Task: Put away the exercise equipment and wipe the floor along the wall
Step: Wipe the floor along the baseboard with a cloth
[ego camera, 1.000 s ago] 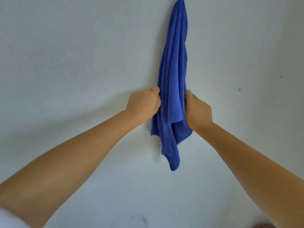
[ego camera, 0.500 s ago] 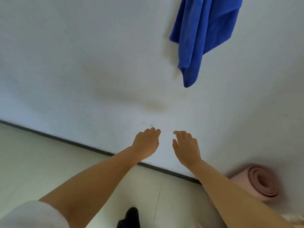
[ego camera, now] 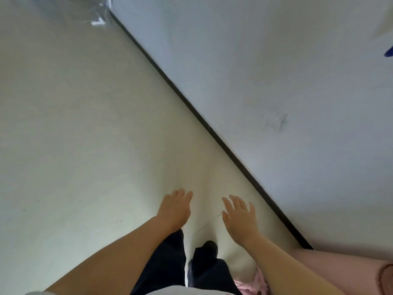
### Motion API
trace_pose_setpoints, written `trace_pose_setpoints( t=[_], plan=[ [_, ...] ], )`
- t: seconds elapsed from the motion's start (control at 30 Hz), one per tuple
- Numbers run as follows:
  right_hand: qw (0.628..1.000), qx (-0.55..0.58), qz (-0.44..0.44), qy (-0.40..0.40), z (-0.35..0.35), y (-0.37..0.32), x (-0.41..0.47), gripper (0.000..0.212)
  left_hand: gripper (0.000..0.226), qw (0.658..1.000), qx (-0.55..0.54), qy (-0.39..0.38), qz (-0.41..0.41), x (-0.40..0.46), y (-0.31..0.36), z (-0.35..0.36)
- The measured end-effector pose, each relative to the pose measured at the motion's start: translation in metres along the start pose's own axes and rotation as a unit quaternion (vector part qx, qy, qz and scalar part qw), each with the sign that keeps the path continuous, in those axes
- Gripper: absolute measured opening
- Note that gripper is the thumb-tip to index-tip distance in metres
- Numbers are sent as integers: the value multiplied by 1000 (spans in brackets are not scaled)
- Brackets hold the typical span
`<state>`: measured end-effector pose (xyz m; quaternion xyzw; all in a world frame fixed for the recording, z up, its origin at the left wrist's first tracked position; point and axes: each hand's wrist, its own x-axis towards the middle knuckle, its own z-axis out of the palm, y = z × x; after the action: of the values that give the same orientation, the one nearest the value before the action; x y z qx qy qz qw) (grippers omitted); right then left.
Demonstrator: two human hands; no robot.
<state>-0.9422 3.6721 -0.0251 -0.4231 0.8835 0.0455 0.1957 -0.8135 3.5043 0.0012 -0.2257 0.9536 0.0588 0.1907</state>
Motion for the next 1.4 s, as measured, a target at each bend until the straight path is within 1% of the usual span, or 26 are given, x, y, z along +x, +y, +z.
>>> trace_pose_setpoints(
  t=[0.07, 0.1, 0.17, 0.37, 0.5, 0.57, 0.63, 0.7, 0.77, 0.87, 0.93, 1.07, 1.23, 1.4],
  plan=[
    [998, -9, -61, -2, -7, -25, 4, 53, 54, 999, -4, -3, -43, -24, -17, 10],
    [996, -6, -89, -16, -10, -35, 5, 49, 54, 998, -12, -3, -62, -34, -24, 16],
    [990, -3, -137, -34, -16, -56, 9, 49, 55, 994, -34, -3, -103, -57, -39, 27],
    [975, -65, -203, -56, -17, -125, 5, 50, 55, 976, -63, -6, -207, -139, -84, 61],
    [964, -92, -241, -65, -5, -197, -14, 51, 56, 960, -82, -12, -268, -208, -121, 90],
    [960, -92, -257, -68, 5, -245, -33, 50, 58, 951, -99, 19, -293, -250, -141, 105],
    [956, -80, -274, -66, 17, -294, -55, 50, 68, 950, -86, 50, -294, -290, -166, 123],
    [947, -78, -305, -65, 28, -341, -75, 49, 76, 940, -84, 70, -324, -328, -190, 136],
    [937, -76, -334, -63, 34, -382, -93, 49, 69, 925, -88, 84, -360, -360, -211, 145],
    [932, -76, -350, -52, 37, -432, -110, 49, 56, 909, -136, 49, -392, -398, -234, 145],
    [929, -86, -357, -45, 36, -456, -112, 49, 56, 898, -157, 19, -410, -409, -250, 145],
    [925, -112, -360, -40, 31, -491, -97, 49, 55, 883, -182, 24, -431, -408, -286, 145],
    [924, -135, -356, -36, 22, -535, -54, 51, 53, 892, -186, 37, -411, -381, -346, 135],
    [923, -133, -361, -23, 9, -598, 19, 51, 52, 898, -168, 37, -406, -346, -442, 121]
  ],
)
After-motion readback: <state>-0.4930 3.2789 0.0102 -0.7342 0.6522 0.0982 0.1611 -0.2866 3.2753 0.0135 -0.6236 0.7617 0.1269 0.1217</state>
